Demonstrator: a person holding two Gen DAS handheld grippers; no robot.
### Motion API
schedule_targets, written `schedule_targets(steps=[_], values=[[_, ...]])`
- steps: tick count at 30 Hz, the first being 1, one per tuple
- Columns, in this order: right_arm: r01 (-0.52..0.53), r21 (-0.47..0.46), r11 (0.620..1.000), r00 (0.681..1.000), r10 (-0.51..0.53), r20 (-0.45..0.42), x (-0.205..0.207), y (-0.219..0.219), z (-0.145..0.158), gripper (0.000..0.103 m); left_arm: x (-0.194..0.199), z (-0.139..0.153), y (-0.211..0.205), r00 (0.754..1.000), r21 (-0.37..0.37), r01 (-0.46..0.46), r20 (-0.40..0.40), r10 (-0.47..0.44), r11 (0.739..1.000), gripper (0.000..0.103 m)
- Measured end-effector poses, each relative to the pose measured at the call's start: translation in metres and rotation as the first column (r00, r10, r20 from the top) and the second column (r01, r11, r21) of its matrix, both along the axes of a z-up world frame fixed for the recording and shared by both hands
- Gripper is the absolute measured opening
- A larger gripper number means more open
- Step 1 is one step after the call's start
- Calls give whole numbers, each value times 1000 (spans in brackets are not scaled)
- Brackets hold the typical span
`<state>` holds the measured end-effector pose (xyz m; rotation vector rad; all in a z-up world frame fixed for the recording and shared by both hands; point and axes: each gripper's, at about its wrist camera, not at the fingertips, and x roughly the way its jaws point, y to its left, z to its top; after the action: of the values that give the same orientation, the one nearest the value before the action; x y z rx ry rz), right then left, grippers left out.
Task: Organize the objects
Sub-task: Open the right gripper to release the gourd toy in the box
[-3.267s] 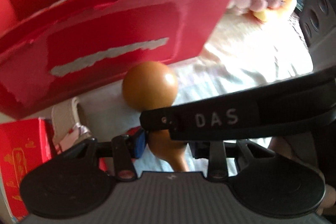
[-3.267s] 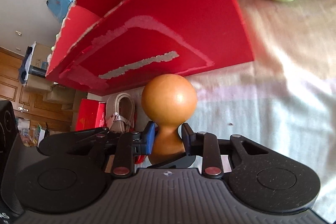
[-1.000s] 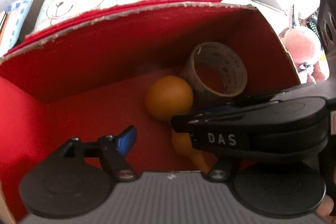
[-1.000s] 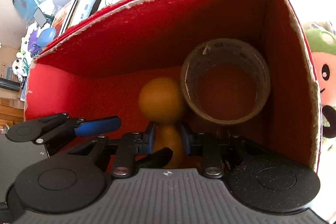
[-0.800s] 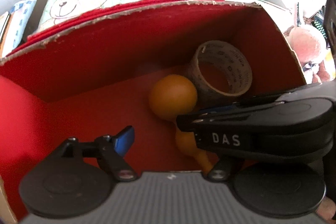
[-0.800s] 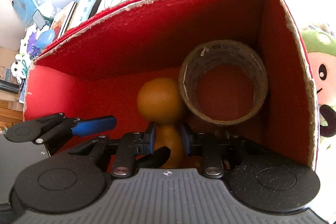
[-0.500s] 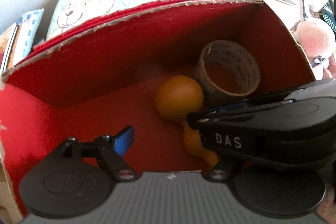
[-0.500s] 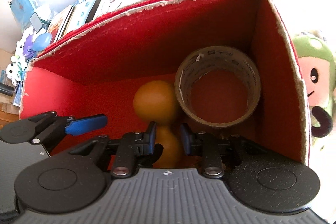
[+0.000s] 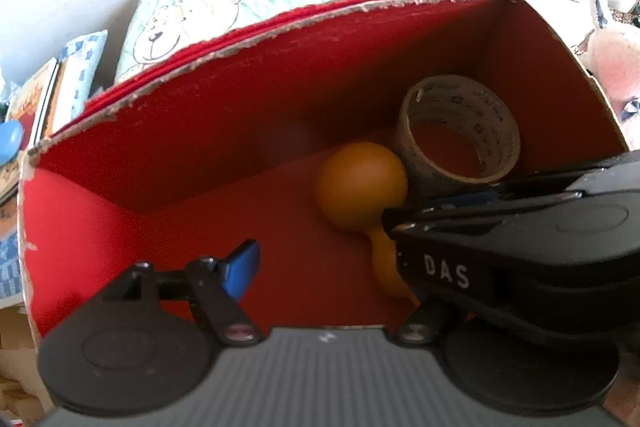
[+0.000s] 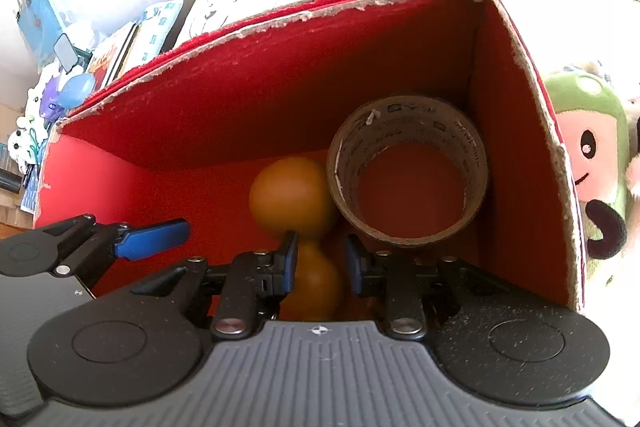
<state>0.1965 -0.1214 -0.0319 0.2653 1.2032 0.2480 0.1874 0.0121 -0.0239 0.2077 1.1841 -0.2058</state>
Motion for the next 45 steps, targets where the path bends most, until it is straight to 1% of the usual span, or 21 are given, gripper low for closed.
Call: schedule_targets(steps=[16, 22, 25, 28, 31, 36, 39, 40, 41, 43, 45], values=[[7, 15, 1000, 1000, -7, 22, -1, -2, 1, 30, -1, -3, -4, 999, 29, -25, 31, 24, 999, 79], [8, 24, 1000, 1000, -8, 11, -1, -4, 2, 30, -5, 0, -5, 998, 49, -27, 62, 24, 998, 79], [29, 3, 1000, 999, -29, 32, -6, -2, 7, 29, -7, 1, -5, 996, 47, -26, 81, 22, 999, 79], [56, 18, 998, 997, -57, 46, -13, -8, 14, 30, -12, 5, -4, 993, 46, -35, 113, 29, 998, 79], [71, 16, 997, 994, -72, 81, -24, -12, 23, 31, -19, 12, -7, 986, 89, -50, 163, 35, 995, 78], [95, 25, 995, 984, -97, 152, -46, -18, 38, 31, -30, 27, -1, 981, 56, -81, 181, 70, 995, 80], [78, 16, 997, 971, -80, 226, -63, -15, 49, 31, -41, 35, -2, 976, 59, -96, 202, 82, 994, 81], [77, 15, 997, 965, -79, 250, -67, -11, 53, 34, -45, 38, -2, 974, 66, -101, 209, 85, 993, 81], [81, 24, 996, 958, -84, 273, -72, -11, 56, 39, -49, 41, -2, 972, 73, -105, 217, 87, 992, 83], [95, 53, 994, 945, -107, 310, -83, -14, 61, 45, -56, 47, -1, 967, 76, -117, 235, 96, 990, 83], [102, 56, 993, 933, -115, 341, -88, -10, 65, 46, -61, 52, 2, 965, 61, -126, 240, 108, 990, 83]])
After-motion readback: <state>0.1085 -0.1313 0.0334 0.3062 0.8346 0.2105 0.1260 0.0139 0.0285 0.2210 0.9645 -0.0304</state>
